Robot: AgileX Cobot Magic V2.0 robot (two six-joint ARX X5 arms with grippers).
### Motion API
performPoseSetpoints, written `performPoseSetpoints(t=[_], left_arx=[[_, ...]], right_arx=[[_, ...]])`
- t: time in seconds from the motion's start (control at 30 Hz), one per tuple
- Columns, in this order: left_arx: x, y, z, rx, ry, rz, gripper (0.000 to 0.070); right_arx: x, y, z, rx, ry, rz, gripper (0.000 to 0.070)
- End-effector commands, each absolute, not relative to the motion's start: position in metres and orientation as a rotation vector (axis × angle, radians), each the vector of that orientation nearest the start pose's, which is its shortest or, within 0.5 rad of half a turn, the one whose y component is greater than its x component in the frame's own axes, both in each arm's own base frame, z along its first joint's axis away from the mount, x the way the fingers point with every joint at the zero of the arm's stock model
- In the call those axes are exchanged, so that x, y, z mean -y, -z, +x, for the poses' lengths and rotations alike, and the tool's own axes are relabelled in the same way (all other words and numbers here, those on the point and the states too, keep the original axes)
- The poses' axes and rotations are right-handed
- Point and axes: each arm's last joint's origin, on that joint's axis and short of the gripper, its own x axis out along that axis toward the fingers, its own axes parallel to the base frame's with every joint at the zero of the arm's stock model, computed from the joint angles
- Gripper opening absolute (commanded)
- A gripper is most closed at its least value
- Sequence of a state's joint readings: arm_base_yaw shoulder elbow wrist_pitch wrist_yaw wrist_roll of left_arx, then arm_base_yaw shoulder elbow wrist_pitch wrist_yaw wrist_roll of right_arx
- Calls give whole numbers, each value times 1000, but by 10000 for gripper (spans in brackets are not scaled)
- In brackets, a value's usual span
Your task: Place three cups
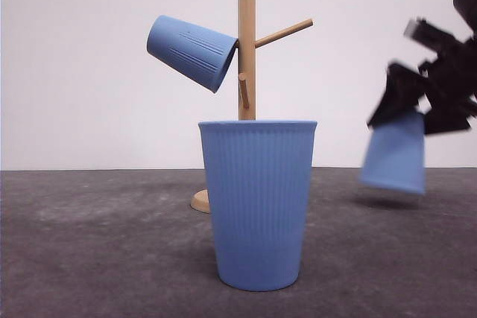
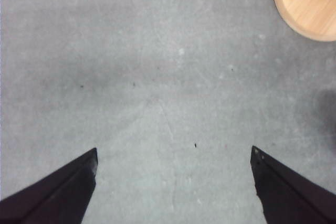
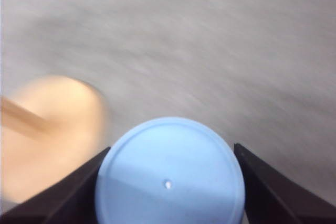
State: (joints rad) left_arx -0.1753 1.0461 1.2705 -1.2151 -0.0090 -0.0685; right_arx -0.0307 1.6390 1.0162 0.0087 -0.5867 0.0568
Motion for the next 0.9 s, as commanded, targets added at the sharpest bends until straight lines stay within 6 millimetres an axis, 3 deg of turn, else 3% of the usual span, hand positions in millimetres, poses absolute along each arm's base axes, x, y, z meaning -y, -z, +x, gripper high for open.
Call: performPoseSetpoints(t=[0.0,0.23,0.37,0.6,0.87], left_arx=[[30,-367,167,-968,124,25,554],[30,-368,169,-939,131,33,554],[31,-370,171,-911,134,32,554],[31,-371,172,-896,141,27,554],[32,-371,172,-900,182,8,554]], right_arx=[[1,-250,358,-538,-577,297,254],[19,-350,355,-367,-843,392,254],[18,-380,346,-309,-934,391,254],[-4,-380,346,-342,-1071,409,254],[-40,-369,354,-354,-1000,347,254]])
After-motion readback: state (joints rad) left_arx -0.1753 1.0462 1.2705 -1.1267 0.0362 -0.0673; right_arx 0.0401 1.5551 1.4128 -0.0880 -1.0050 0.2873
